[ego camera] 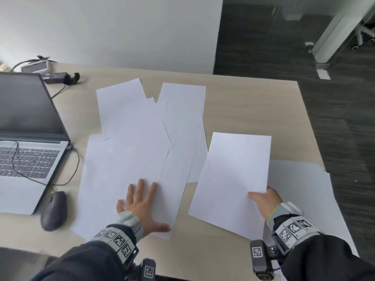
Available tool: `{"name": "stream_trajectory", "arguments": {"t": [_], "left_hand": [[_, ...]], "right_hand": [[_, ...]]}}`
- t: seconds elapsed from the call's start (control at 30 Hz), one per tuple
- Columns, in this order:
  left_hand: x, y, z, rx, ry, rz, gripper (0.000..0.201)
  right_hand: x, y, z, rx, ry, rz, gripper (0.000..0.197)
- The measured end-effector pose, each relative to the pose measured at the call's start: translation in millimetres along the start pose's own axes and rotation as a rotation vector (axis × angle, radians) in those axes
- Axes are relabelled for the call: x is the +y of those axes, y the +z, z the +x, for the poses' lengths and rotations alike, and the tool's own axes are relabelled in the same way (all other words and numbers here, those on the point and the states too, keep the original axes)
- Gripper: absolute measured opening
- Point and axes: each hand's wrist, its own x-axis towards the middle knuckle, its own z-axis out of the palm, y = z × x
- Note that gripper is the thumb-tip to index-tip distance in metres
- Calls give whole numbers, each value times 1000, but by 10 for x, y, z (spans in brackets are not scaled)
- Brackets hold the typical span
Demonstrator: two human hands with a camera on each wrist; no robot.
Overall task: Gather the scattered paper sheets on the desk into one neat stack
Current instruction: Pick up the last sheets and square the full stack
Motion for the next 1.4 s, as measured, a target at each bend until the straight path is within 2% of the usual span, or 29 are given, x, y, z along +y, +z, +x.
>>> {"name": "stream_trajectory", "arguments": {"t": [0.13,0.23,0.37,0.47,0.63,0.73,0.8,0.87,0.93,1.0,1.07,1.13,1.2,1.3,1.4], "left_hand": [[28,-2,20,14,10,-4,141],[15,-8,58,68,14,-56,132],[-67,-49,118,178,14,-220,103],[-48,-137,119,205,-15,-316,80],[289,-323,-7,223,35,-421,63],[625,-377,-131,264,111,-492,65],[853,-347,-191,241,186,-496,75],[1036,-277,-220,130,297,-467,90],[1158,-184,-213,-1,407,-401,99],[1198,-102,-194,-68,457,-353,94],[1195,-46,-165,-60,476,-398,80],[1142,-12,-102,63,459,-386,69],[1028,10,5,175,324,-268,72],[830,69,142,169,95,-138,82],[756,155,162,137,137,-84,85]], "right_hand": [[-8,67,5,-47,-15,-32,22],[-31,116,-23,-70,-16,-43,15],[-52,143,-50,-99,-2,-76,18],[-60,164,-89,-123,4,-77,17],[-100,271,-168,-187,3,-62,15],[-79,319,-201,-212,20,-57,8],[-50,330,-170,-206,47,11,32],[-79,322,-189,-185,60,18,52],[-93,293,-185,-182,104,36,52],[-115,257,-200,-168,177,98,71],[-83,245,-166,-113,191,122,85],[-26,233,-144,-120,180,134,73],[47,231,-117,-153,170,135,48],[125,242,-90,-170,111,121,28],[118,253,-101,-181,101,53,21]]}}
